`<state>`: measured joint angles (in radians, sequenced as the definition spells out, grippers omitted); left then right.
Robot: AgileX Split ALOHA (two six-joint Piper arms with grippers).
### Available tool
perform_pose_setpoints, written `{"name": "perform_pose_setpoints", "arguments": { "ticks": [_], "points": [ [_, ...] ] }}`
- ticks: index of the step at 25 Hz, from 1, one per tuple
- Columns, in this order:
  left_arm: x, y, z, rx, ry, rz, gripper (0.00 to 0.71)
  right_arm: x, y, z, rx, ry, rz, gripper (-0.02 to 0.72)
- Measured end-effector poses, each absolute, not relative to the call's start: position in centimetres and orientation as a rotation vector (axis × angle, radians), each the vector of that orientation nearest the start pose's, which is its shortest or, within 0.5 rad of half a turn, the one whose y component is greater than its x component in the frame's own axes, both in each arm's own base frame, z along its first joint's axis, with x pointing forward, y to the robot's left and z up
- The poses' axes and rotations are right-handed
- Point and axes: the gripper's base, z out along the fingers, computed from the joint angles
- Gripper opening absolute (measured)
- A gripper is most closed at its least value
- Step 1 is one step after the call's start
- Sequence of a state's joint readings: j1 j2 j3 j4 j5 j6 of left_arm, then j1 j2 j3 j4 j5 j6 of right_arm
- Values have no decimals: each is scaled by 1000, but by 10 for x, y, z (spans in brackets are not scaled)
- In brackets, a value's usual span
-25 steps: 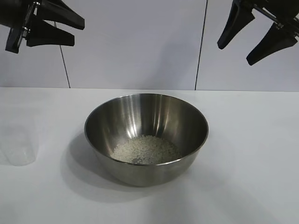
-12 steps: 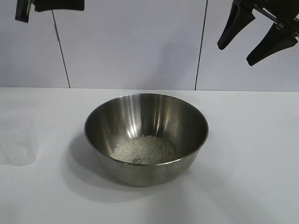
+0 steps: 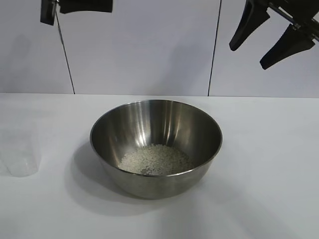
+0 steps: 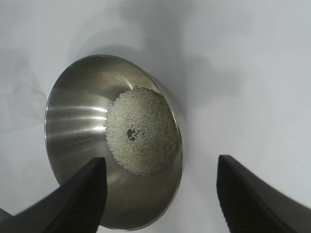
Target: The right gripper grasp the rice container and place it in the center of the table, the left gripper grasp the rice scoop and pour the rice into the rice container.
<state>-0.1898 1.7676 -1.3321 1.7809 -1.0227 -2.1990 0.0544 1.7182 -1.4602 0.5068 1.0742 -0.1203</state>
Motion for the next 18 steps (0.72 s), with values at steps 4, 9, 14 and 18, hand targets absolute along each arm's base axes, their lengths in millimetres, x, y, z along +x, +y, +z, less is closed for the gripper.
{"name": "perform_pose_setpoints", "arguments": {
  "ticks": [4,9,14,18],
  "points": [
    [357,-148,289,488,2159,-1332,197,359,58,299,-4,2732,660,452],
    [354,-147,264,427,2236,-1328,197,359,58,299,-4,2732,660,452],
    [353,-145,254,398,2266,-1318,197,359,58,300,-2,2727,658,452],
    [353,-145,253,392,2267,-1309,197,360,58,300,1,2719,656,452]
  ]
}}
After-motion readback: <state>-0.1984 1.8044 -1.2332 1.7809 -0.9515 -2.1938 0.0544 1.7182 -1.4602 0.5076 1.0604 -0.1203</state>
